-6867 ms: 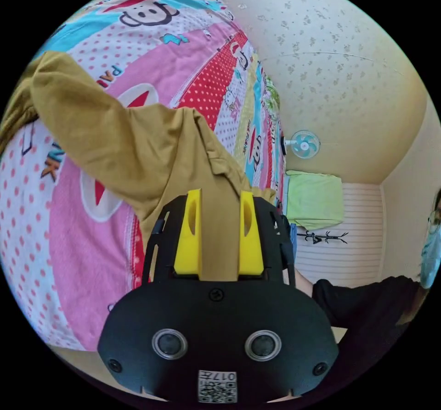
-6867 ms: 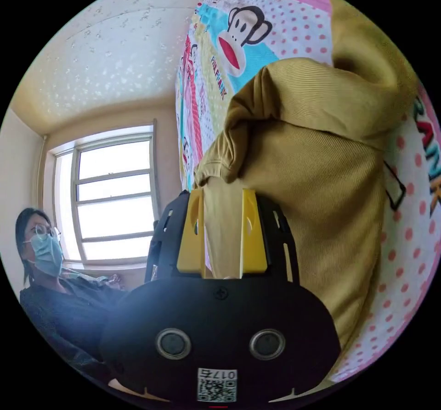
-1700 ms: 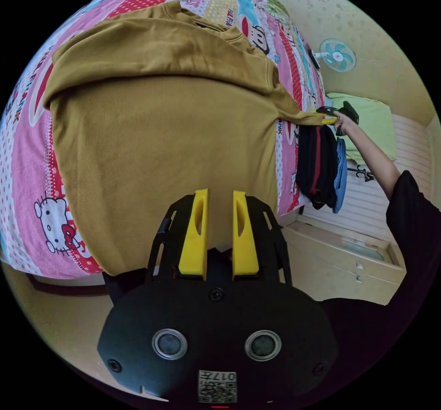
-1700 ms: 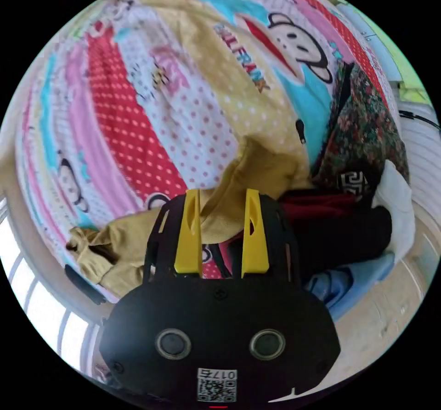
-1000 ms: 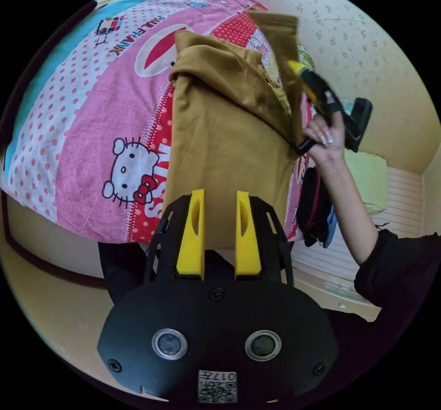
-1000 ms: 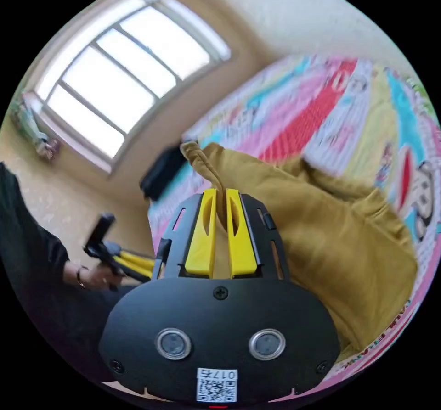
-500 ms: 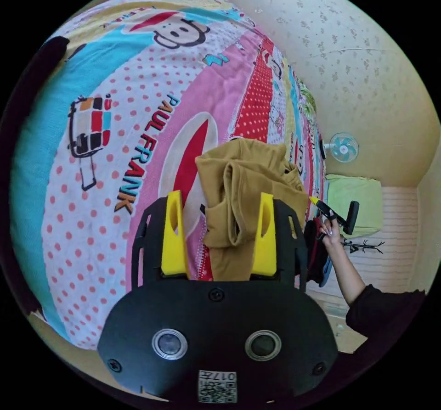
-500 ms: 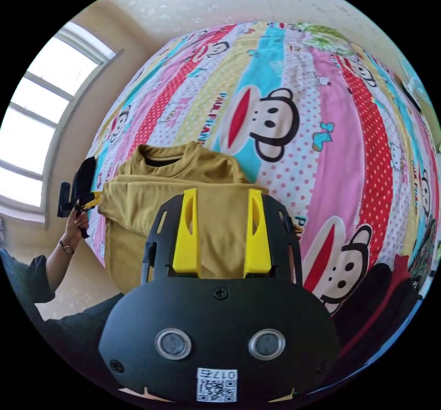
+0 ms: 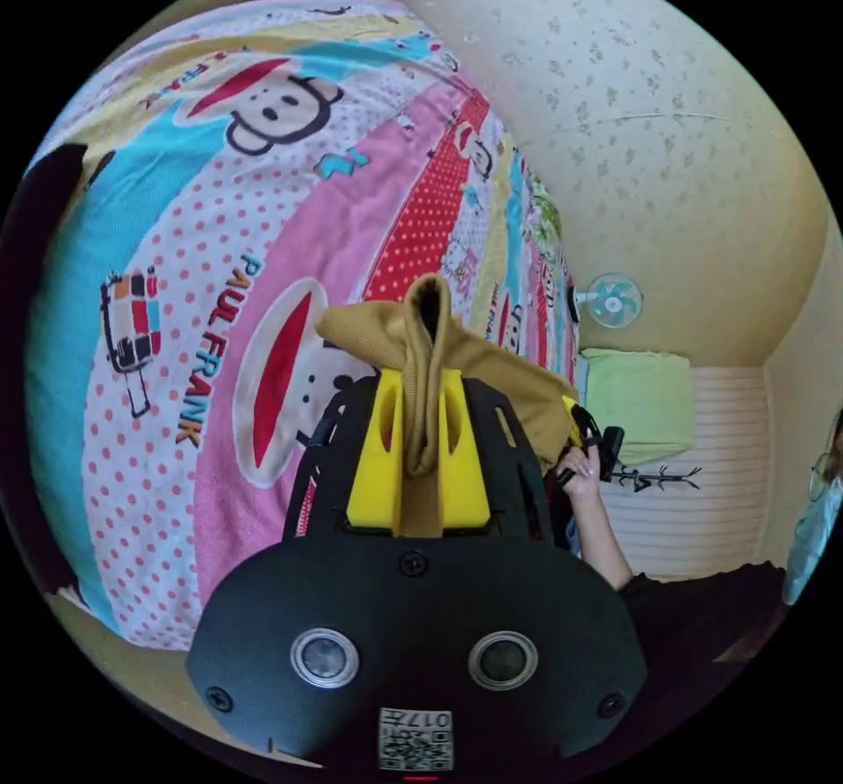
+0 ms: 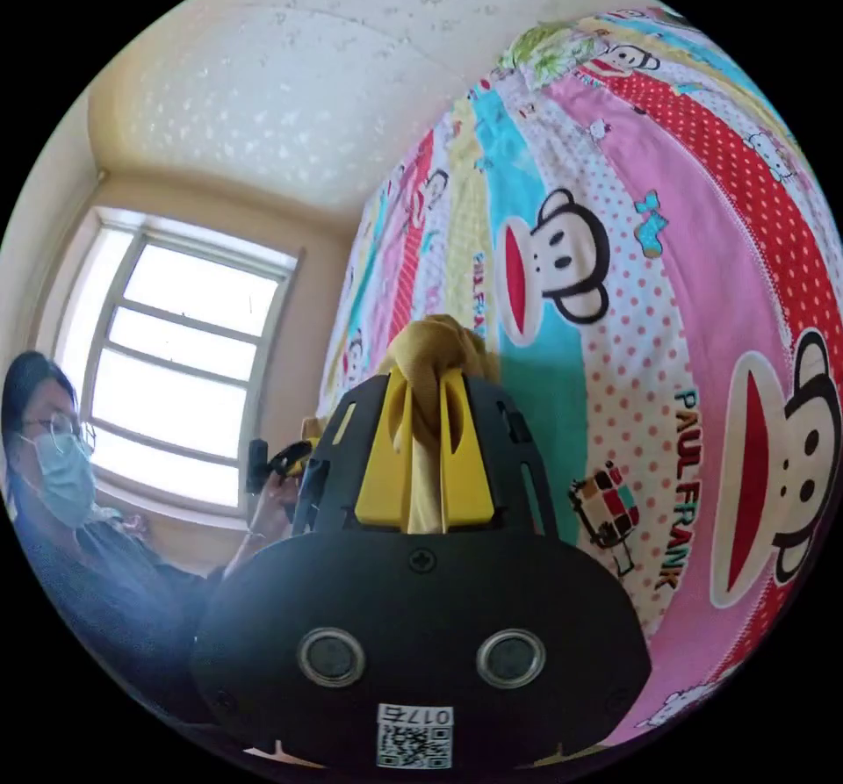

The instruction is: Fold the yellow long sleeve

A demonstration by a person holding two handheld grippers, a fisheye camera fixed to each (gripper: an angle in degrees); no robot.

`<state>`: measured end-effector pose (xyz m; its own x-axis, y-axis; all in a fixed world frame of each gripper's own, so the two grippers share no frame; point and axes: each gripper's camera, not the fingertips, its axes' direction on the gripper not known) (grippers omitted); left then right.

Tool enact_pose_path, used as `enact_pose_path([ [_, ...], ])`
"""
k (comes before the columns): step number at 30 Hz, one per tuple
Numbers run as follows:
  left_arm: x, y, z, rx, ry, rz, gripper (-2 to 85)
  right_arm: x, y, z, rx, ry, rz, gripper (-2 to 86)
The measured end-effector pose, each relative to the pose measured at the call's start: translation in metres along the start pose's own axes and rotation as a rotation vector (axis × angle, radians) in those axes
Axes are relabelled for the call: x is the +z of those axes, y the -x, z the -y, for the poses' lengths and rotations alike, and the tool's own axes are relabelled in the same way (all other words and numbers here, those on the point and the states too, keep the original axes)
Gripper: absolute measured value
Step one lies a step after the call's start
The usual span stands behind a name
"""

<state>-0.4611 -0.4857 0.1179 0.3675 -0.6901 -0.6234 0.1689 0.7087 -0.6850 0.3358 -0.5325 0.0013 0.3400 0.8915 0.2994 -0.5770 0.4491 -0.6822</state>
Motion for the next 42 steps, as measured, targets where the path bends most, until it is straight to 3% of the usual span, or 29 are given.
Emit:
enact_pose_path([
  [5,-0.010,-0.054,0.097,0.122,-0.103,0.069,6.7,0.023,0.022,0.110,-0.036,-0.061,0.001,6.8],
  [9,0.039,-0.036,0.155,0.074,0.115,0.306,12.9,0.076,-0.006,0.149,0.037,0.193,-0.252,10.7],
  [12,0.042,-0.011,0.120,0.100,0.179,0.311,14.3,0.091,-0.027,0.112,-0.015,0.328,-0.307,13.1],
  [17,0.030,0.046,-0.005,0.048,0.324,0.323,17.6,0.076,-0.078,-0.051,-0.038,0.527,-0.369,14.3],
  [20,0.026,0.071,-0.087,-0.064,0.435,0.304,17.1,0.052,-0.093,-0.138,0.066,0.481,-0.299,13.6],
  [22,0.014,0.070,-0.131,-0.116,0.378,0.309,10.7,0.041,-0.093,-0.168,0.132,0.421,-0.301,10.9],
  [24,0.006,0.072,-0.142,-0.166,0.359,0.267,6.0,0.030,-0.090,-0.180,0.167,0.307,-0.253,5.4],
  [28,-0.049,0.080,-0.176,-0.343,0.256,-0.079,4.1,-0.013,-0.087,-0.193,0.243,0.259,-0.115,3.9],
  [32,-0.096,0.080,-0.250,-0.439,0.396,-0.063,4.0,-0.077,-0.088,-0.257,0.344,0.380,0.048,3.3],
  [35,-0.126,0.078,-0.300,-0.550,0.413,-0.167,4.1,-0.119,-0.089,-0.282,0.442,0.192,0.287,3.1],
  [38,-0.134,0.071,-0.275,-0.524,0.212,-0.341,4.1,-0.102,-0.083,-0.235,0.276,0.018,0.449,3.1],
  [42,-0.103,0.061,-0.148,-0.246,0.044,-0.418,4.2,-0.029,-0.099,-0.127,0.080,-0.090,0.603,3.7],
])
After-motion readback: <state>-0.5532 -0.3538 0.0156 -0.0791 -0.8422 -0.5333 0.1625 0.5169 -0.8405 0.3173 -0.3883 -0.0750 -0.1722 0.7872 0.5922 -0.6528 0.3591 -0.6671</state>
